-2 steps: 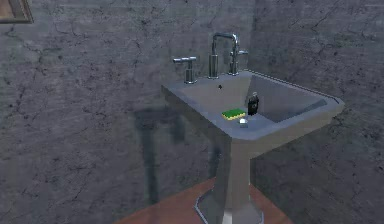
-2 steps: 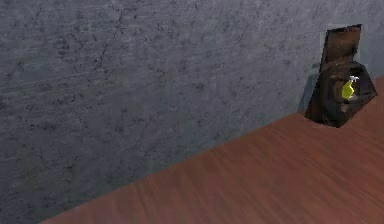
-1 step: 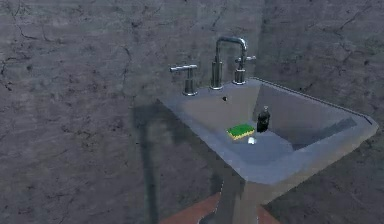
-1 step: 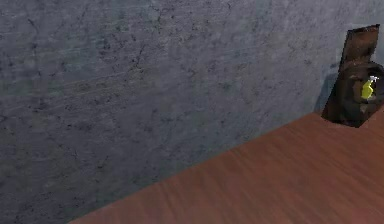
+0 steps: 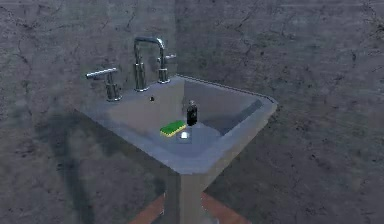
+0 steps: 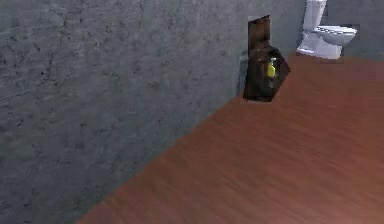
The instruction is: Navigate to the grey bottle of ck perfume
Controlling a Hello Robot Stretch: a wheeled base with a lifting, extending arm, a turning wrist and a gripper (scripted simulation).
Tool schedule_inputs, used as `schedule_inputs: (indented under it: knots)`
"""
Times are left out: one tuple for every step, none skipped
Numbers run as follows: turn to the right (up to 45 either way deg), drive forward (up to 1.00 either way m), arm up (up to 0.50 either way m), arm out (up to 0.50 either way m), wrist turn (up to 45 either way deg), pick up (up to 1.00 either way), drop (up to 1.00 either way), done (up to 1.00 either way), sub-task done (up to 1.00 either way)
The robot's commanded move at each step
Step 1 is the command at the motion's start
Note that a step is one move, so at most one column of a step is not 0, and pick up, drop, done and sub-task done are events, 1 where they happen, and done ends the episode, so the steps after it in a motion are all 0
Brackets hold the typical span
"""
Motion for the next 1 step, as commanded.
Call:
schedule_inputs:
  knots:
    - [0.0,0.0,0.0,0.0,0.0,0.0,0.0,1.0,0.0]
